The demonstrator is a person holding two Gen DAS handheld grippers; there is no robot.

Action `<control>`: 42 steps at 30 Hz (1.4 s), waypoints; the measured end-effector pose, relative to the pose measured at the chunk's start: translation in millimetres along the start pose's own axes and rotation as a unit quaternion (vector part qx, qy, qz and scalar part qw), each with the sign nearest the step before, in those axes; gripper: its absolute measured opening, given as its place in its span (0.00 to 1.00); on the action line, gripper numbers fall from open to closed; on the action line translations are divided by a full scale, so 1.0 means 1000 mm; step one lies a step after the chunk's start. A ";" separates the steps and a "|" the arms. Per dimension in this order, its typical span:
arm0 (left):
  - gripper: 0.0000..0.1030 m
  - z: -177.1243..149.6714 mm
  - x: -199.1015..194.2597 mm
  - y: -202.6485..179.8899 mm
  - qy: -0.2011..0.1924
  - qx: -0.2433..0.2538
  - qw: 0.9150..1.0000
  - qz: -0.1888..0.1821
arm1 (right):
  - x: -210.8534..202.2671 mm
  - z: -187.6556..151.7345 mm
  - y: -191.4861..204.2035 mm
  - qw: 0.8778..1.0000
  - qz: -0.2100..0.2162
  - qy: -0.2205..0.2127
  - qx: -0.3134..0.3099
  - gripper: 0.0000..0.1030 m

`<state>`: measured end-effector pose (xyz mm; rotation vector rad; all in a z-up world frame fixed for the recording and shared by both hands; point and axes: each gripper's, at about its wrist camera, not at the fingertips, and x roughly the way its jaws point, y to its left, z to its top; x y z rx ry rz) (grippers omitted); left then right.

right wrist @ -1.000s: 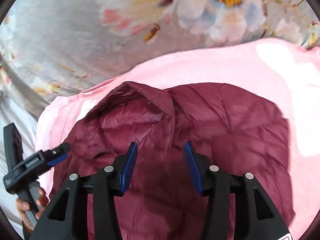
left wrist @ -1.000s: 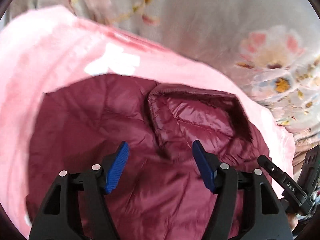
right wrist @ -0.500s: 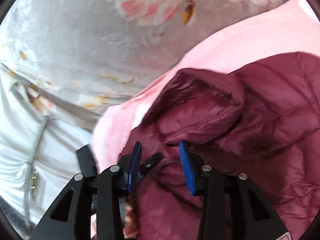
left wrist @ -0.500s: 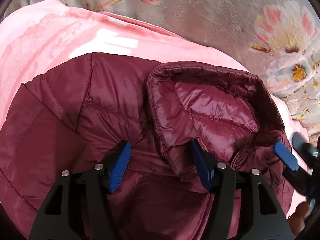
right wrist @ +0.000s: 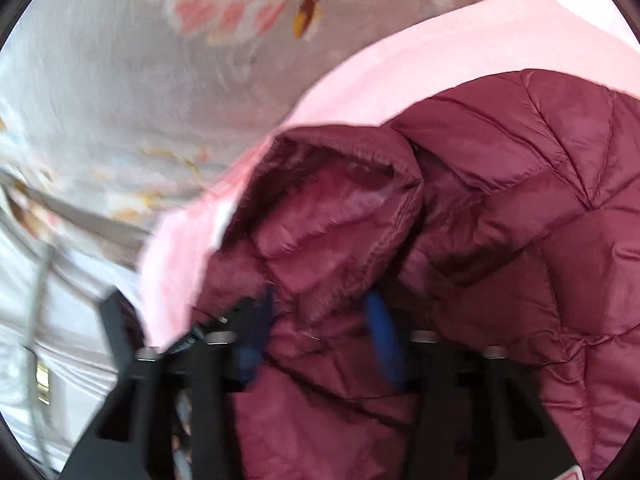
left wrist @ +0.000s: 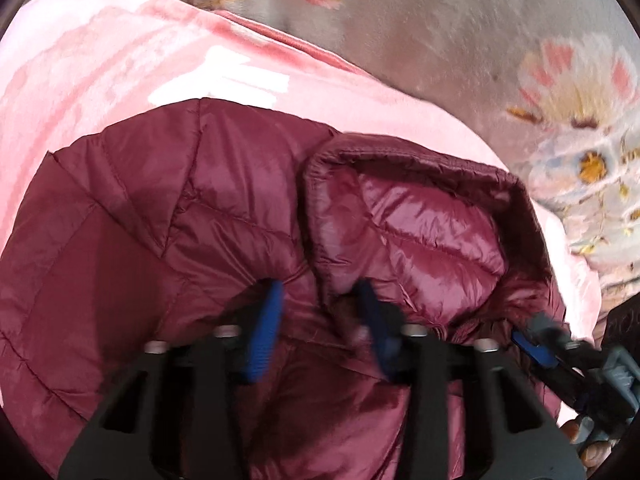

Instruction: Fold large clothes

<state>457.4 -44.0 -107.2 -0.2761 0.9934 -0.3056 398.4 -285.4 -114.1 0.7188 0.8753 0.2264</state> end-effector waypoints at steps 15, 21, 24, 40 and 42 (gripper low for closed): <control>0.12 -0.011 0.003 -0.015 0.001 0.072 0.997 0.033 | -0.004 -0.022 -0.008 0.988 -0.131 -0.017 -0.083 0.09; 0.12 0.028 -0.050 -0.022 -0.048 0.077 0.995 0.034 | -0.050 0.016 0.028 0.982 -0.141 -0.089 -0.083 0.17; 0.13 0.063 -0.049 -0.039 -0.061 0.069 0.995 0.039 | -0.043 0.055 0.039 0.980 -0.144 -0.119 -0.065 0.17; 0.13 0.050 0.033 -0.024 -0.009 0.066 0.995 0.071 | 0.019 0.039 0.003 0.967 -0.205 -0.057 -0.140 0.01; 0.13 0.046 0.035 -0.028 -0.020 0.086 0.992 0.085 | 0.022 0.037 0.003 0.964 -0.211 -0.062 -0.149 0.00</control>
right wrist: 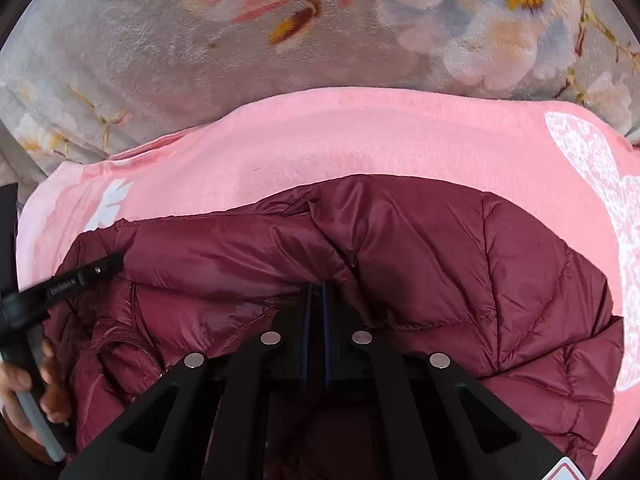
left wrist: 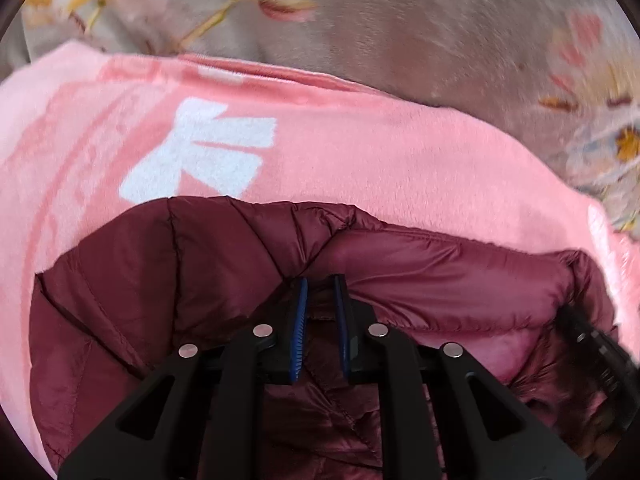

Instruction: Fold large clothes

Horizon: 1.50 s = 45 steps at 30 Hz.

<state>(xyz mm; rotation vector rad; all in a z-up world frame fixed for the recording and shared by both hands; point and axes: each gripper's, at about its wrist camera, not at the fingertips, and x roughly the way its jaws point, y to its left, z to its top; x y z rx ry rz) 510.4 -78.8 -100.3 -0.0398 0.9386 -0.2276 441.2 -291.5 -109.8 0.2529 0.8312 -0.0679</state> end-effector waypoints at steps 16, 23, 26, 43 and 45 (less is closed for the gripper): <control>0.12 -0.016 0.006 -0.015 -0.063 0.042 0.996 0.048 | 0.005 -0.011 0.021 0.995 -0.066 -0.036 -0.061 0.00; 0.12 -0.015 0.004 -0.015 -0.064 0.048 0.995 0.055 | 0.005 -0.011 0.019 0.996 -0.059 -0.036 -0.057 0.01; 0.12 -0.015 0.003 -0.016 -0.064 0.051 0.995 0.059 | 0.005 -0.011 0.018 0.996 -0.059 -0.037 -0.057 0.01; 0.12 -0.019 0.002 -0.025 -0.067 0.075 0.991 0.091 | 0.004 -0.011 0.021 0.995 -0.068 -0.037 -0.062 0.02; 0.12 -0.019 0.004 -0.026 -0.066 0.080 0.990 0.099 | 0.006 -0.011 0.022 0.995 -0.070 -0.036 -0.064 0.02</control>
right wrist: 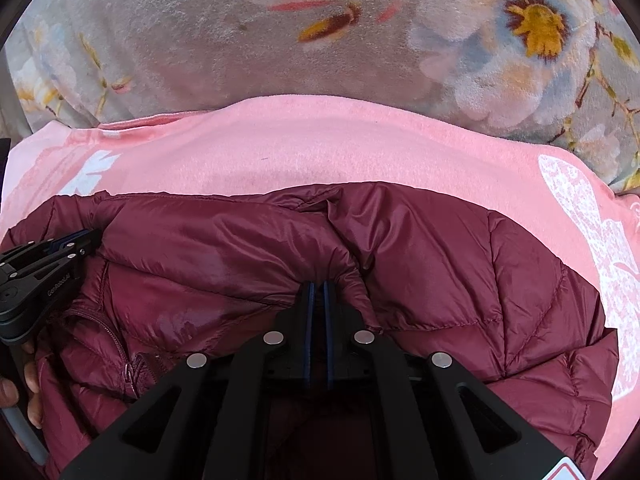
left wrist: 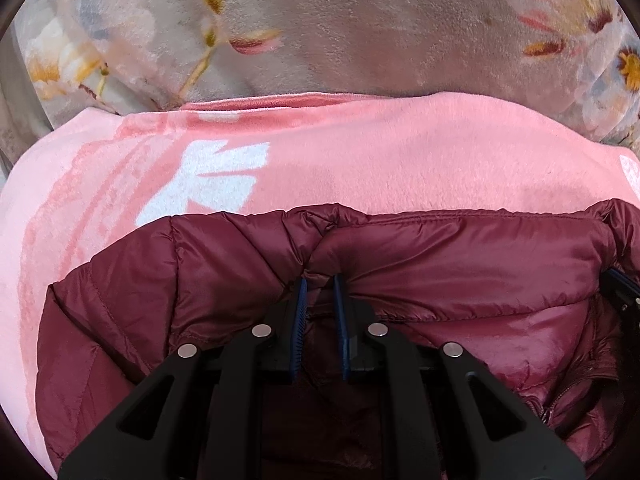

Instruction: Fold large clothes

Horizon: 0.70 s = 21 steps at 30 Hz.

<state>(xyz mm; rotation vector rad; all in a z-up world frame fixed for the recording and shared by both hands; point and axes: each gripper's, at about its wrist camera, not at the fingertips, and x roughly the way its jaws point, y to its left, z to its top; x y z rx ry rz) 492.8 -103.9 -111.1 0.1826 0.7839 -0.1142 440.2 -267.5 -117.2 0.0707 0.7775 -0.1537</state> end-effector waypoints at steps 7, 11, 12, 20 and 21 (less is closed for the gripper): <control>0.12 0.001 0.003 -0.006 0.002 0.022 0.999 0.028 | 0.001 0.001 0.011 0.999 -0.032 -0.001 -0.027 0.02; 0.12 0.001 0.004 -0.006 0.003 0.025 0.999 0.031 | 0.002 0.001 0.012 0.999 -0.038 -0.001 -0.032 0.02; 0.13 0.002 0.004 -0.006 0.003 0.026 0.999 0.032 | 0.002 0.001 0.013 0.999 -0.040 -0.001 -0.034 0.02; 0.12 0.001 0.006 -0.010 0.004 0.037 0.998 0.043 | 0.004 0.001 0.015 0.998 -0.046 0.003 -0.039 0.03; 0.12 0.001 0.006 -0.010 0.004 0.037 0.998 0.043 | 0.005 0.002 0.014 0.998 -0.043 0.003 -0.038 0.03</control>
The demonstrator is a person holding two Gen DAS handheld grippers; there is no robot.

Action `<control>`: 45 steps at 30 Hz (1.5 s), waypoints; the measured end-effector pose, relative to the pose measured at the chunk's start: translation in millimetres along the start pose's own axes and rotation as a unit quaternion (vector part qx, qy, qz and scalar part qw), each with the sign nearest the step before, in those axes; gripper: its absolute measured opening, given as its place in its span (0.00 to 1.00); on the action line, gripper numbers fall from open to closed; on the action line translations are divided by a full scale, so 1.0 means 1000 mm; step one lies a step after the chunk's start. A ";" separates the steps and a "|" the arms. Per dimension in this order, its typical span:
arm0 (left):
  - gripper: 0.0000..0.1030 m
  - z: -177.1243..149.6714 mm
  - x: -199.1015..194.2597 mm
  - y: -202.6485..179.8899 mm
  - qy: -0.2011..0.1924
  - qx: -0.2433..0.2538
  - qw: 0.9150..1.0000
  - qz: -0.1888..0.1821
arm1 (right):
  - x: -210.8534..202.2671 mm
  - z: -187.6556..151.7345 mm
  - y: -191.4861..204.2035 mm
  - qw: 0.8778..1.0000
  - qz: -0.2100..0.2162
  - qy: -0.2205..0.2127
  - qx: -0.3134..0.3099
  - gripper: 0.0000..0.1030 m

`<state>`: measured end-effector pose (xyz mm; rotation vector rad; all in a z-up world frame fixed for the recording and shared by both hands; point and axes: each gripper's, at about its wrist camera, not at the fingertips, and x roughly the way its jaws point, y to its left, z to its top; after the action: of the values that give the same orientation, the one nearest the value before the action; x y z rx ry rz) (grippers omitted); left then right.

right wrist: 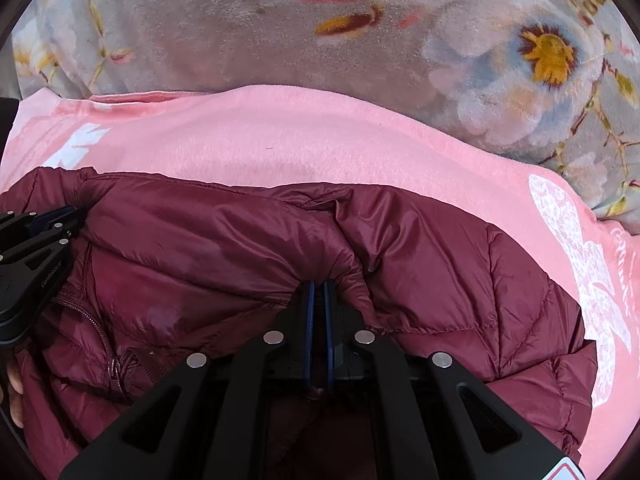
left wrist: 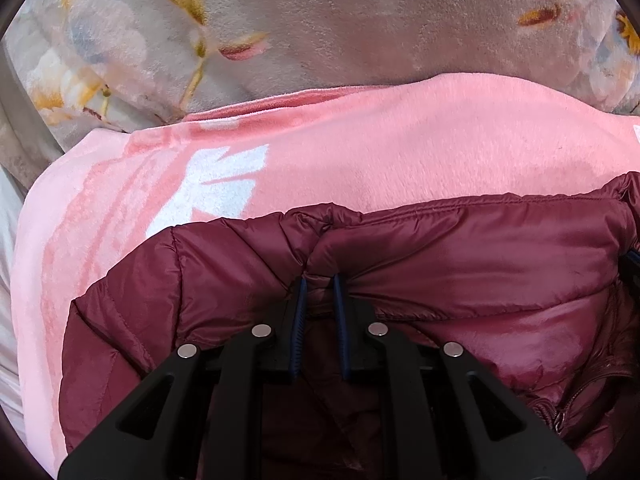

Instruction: Fold large clothes

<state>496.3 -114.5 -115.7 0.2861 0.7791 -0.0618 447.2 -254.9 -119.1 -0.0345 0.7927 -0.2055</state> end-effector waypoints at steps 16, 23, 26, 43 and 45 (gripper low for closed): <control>0.86 -0.040 -0.074 0.063 0.011 -0.075 0.992 -0.103 | -0.141 -0.061 -0.046 0.994 0.084 -0.048 0.055 0.52; 0.86 -0.148 -0.148 0.145 0.077 -0.131 0.970 -0.188 | -0.240 -0.227 -0.143 0.975 0.119 0.000 0.186 0.56; 0.86 -0.205 -0.183 0.180 0.078 -0.137 0.971 -0.182 | -0.272 -0.292 -0.163 0.974 0.084 0.020 0.211 0.56; 0.25 -0.329 -0.227 0.228 0.107 -0.250 0.947 -0.172 | -0.294 -0.355 -0.123 0.952 0.158 0.009 0.263 0.18; 0.11 -0.327 -0.234 0.228 0.101 -0.249 0.945 -0.187 | -0.304 -0.354 -0.121 0.949 0.169 -0.003 0.267 0.09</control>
<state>142.5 183.6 -120.0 -0.3453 1.0172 -0.1926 -32.2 -297.9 -140.8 0.6088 0.7039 -0.0878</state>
